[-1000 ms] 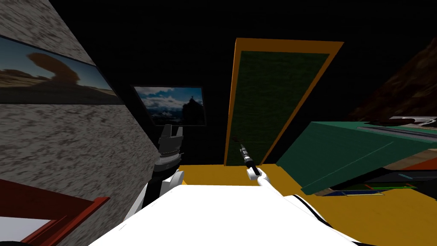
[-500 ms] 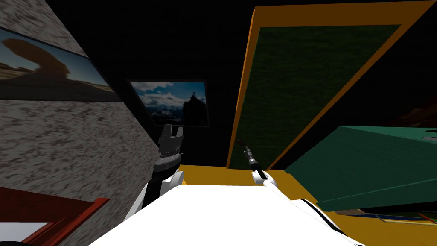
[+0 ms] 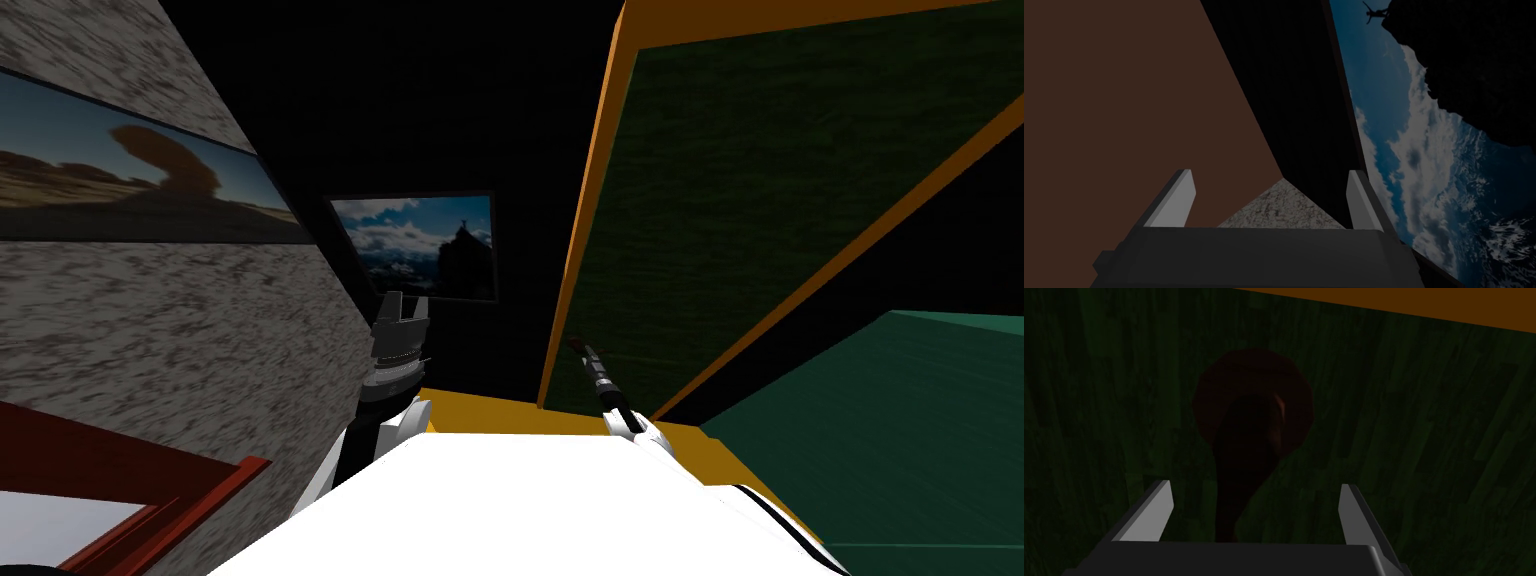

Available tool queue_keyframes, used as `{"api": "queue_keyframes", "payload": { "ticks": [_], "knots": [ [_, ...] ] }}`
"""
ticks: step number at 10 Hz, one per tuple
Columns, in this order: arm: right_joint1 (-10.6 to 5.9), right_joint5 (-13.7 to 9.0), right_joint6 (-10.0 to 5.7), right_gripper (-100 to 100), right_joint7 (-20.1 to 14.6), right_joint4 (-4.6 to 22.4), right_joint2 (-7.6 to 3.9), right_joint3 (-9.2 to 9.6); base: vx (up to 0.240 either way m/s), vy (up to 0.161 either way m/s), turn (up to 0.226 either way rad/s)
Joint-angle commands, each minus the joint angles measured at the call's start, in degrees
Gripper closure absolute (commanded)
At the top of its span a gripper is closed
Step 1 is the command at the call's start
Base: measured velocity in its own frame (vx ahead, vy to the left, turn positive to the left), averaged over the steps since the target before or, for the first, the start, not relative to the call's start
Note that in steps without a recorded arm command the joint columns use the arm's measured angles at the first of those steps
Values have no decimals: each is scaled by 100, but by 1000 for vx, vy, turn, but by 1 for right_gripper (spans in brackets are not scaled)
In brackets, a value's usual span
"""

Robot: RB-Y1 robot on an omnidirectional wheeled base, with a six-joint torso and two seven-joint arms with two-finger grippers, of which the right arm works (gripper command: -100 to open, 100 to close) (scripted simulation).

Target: Pull the door open

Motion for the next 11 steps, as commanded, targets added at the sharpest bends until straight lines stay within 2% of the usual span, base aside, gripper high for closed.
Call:
{"api": "queue_keyframes", "payload": {
  "ticks": [1, 2, 3, 8, 9, 11],
  "knots": [
    [-85, -2, -92, -100, -74, 178, -63, 4, 65, 18, -6],
    [-39, -3, -45, -100, -40, 79, -36, 0, 23, 4, -4],
    [-39, -3, -45, 100, -40, 79, -36, 0, 6, 1, 6],
    [-39, -3, -45, 100, -40, 79, -36, 0, -5, -2, 2],
    [12, 39, -119, 100, -171, 71, -117, 97, -98, -57, 105],
    [63, 82, -202, 100, -299, 59, -206, 193, -203, -68, 113]
  ]
}}
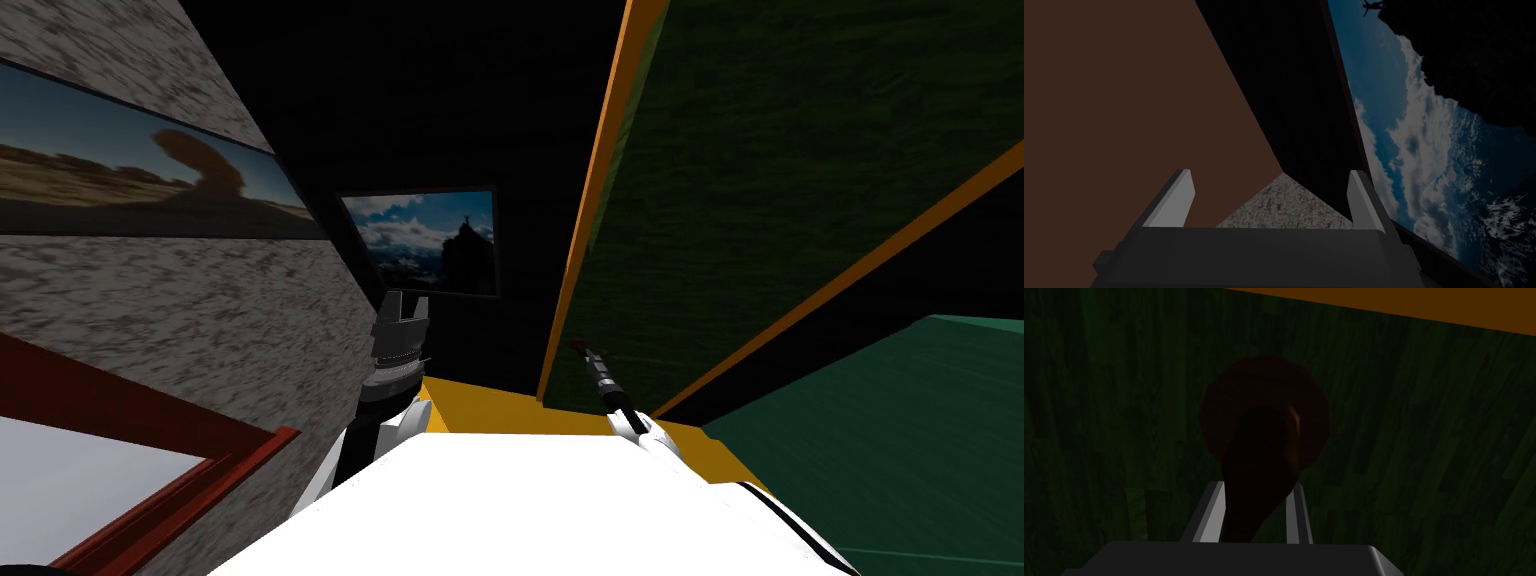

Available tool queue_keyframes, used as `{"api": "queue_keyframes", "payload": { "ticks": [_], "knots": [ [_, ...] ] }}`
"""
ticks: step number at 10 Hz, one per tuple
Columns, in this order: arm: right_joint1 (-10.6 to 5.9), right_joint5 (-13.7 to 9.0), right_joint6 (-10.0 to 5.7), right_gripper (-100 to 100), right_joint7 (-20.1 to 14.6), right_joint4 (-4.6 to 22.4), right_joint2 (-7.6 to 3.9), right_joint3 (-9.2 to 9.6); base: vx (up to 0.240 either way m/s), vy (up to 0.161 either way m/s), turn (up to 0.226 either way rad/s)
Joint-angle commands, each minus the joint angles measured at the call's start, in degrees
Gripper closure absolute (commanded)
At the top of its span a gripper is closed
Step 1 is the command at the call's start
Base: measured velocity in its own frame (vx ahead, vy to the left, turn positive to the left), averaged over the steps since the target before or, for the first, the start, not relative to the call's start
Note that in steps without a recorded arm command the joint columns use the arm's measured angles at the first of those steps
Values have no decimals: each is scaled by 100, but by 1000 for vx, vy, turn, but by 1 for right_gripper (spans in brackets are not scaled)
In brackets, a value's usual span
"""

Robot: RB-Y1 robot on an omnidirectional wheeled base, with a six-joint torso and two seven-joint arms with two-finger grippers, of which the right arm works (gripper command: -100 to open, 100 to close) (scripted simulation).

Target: Pull the door open

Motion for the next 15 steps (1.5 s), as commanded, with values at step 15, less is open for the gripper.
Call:
{"api": "queue_keyframes", "payload": {
  "ticks": [15],
  "knots": [
    [690, 293, -1182, 100, -989, 47, -749, 762, -173, -70, 109]
  ]
}}
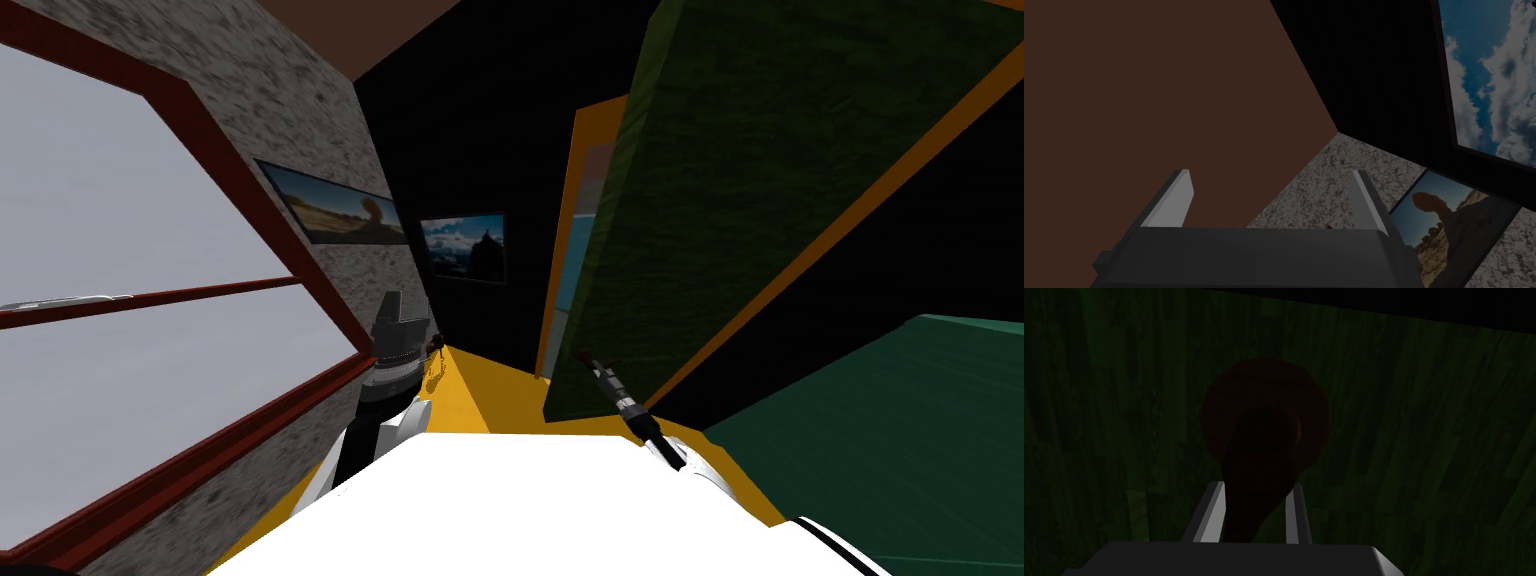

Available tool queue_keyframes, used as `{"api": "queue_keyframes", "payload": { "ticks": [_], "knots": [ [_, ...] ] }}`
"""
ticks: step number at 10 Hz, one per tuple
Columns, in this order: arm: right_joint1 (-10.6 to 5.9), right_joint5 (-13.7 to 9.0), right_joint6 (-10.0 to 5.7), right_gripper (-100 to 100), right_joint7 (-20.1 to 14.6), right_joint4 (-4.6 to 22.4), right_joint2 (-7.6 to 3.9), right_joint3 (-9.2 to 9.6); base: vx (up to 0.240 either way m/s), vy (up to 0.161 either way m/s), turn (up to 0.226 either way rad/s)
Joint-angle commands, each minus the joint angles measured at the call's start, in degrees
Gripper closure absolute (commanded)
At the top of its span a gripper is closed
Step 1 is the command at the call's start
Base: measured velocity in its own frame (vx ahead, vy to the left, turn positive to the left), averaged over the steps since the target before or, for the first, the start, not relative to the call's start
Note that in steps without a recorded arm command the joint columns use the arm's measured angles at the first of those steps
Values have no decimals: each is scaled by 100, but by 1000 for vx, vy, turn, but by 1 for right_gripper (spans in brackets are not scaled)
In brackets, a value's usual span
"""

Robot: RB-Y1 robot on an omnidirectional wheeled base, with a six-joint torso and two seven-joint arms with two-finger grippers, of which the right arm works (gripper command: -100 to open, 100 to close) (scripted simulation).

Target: Pull the door open

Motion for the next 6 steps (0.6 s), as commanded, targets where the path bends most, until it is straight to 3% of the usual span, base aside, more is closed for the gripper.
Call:
{"api": "queue_keyframes", "payload": {
  "ticks": [1, 3, 4, 6],
  "knots": [
    [84, 3, -200, 100, -59, 35, -78, 39, -161, -107, 157],
    [169, 5, -362, 100, -110, 66, -149, 75, -131, -74, 86],
    [169, 5, -362, 100, -110, 66, -149, 75, -70, -31, 17],
    [301, 7, -614, 100, -189, 115, -260, 132, -104, -54, 109]
  ]
}}
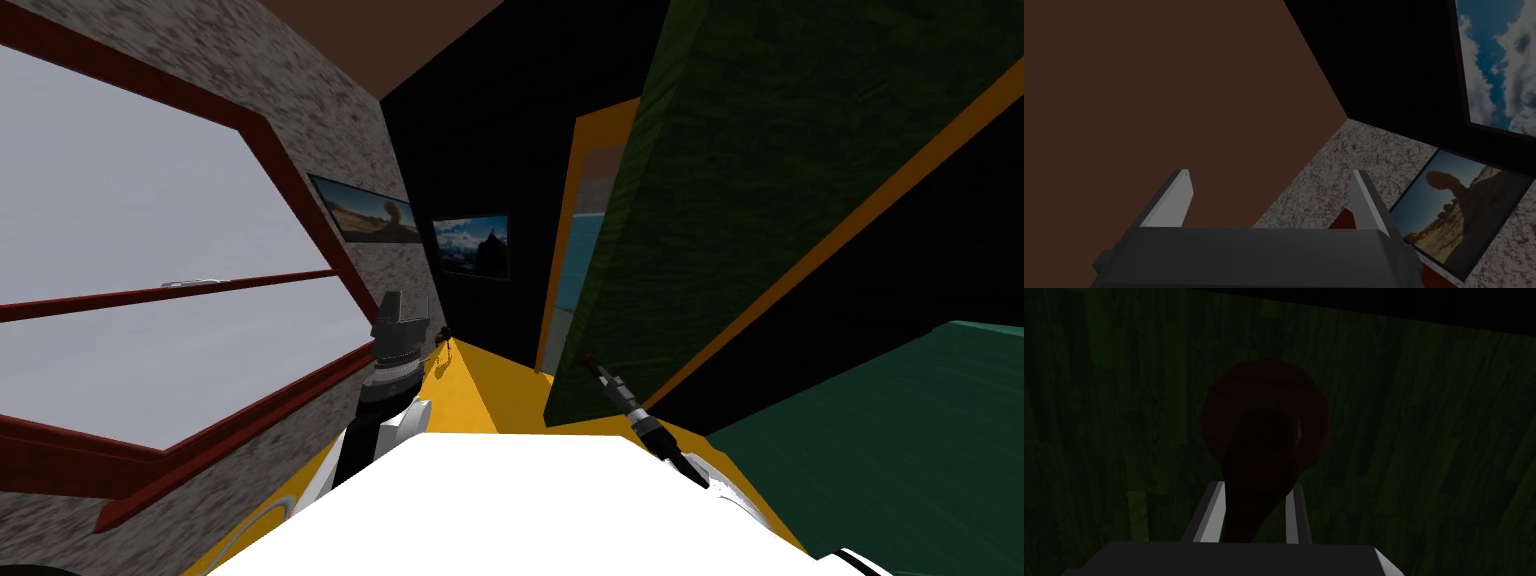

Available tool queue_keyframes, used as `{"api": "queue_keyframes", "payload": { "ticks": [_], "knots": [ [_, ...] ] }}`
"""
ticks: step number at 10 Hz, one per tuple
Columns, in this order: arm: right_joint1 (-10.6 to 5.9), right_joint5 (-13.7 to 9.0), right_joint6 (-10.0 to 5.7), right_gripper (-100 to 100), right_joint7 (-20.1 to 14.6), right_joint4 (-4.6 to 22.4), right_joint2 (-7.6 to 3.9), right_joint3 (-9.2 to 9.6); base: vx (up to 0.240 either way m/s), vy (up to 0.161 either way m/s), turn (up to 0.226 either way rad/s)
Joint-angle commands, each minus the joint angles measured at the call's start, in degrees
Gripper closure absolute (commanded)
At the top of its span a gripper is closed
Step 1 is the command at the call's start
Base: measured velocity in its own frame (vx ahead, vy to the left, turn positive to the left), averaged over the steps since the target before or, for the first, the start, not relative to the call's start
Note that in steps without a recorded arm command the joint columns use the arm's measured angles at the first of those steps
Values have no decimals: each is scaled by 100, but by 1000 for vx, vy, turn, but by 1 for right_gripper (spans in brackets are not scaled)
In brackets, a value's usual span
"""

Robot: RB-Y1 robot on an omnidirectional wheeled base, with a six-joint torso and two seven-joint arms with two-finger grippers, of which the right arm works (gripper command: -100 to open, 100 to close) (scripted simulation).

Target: Pull the door open

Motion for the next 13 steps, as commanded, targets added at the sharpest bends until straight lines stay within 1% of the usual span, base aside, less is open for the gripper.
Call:
{"api": "queue_keyframes", "payload": {
  "ticks": [1, 2, 3, 4, 5, 6, 7, 13],
  "knots": [
    [-79, 2, -172, 100, -23, 230, -34, 7, -79, -50, 40],
    [-79, 2, -172, 100, -23, 230, -34, 7, -34, -10, -14],
    [0, 4, -323, 100, -70, 259, -100, 41, -72, -26, 93],
    [62, 5, -441, 100, -107, 282, -152, 68, -138, -77, 153],
    [17, 17, -369, 100, -87, 275, -87, 75, -64, -35, 46],
    [60, 11, -495, 100, -115, 330, -119, 101, -126, -68, 213],
    [69, 8, -523, 100, -119, 345, -129, 104, -209, -106, 177],
    [181, -27, -869, 100, -175, 526, -251, 146, -189, -85, 154]
  ]
}}
